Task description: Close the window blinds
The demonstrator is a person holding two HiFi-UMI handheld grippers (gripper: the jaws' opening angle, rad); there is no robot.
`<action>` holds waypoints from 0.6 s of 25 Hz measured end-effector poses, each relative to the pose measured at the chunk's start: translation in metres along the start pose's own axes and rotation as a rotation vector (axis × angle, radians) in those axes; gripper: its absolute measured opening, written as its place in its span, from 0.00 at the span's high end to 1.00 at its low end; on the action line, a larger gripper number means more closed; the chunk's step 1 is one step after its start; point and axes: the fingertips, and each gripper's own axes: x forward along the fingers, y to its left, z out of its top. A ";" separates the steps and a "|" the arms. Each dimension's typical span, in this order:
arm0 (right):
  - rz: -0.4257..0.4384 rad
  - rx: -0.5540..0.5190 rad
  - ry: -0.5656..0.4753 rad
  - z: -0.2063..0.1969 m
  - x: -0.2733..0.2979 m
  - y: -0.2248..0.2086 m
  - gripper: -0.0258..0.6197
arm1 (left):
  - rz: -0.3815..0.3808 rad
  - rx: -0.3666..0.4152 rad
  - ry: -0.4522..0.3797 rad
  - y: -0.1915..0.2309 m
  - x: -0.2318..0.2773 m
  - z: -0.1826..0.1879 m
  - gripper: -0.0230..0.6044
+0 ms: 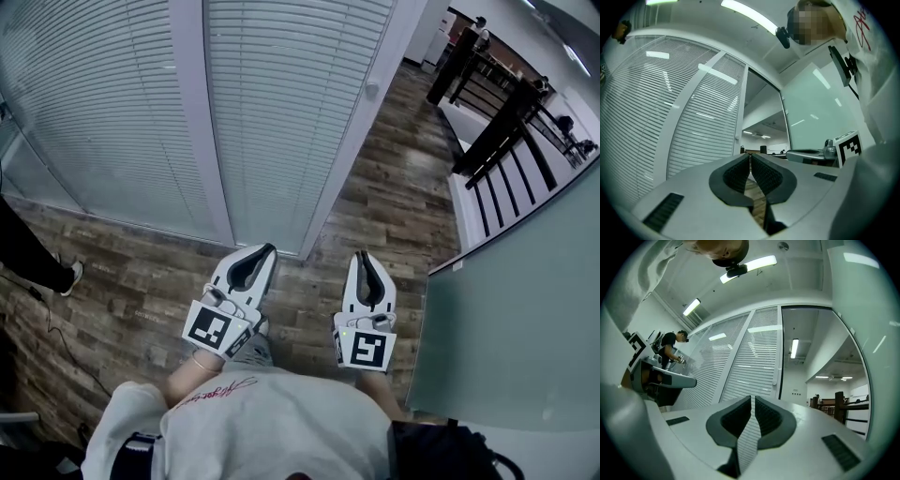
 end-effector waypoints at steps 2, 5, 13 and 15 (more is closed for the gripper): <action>-0.002 -0.046 -0.005 -0.002 0.025 -0.006 0.93 | -0.005 0.004 0.001 0.016 0.017 -0.002 0.93; 0.000 -0.146 0.032 -0.011 0.063 -0.018 0.93 | -0.025 0.008 0.013 0.037 0.042 -0.007 0.93; -0.030 -0.477 0.109 -0.027 0.174 -0.055 0.93 | -0.071 0.002 0.029 0.085 0.092 -0.013 0.93; -0.042 -0.584 0.100 -0.018 0.200 -0.066 0.93 | -0.078 -0.002 0.034 0.095 0.100 -0.015 0.93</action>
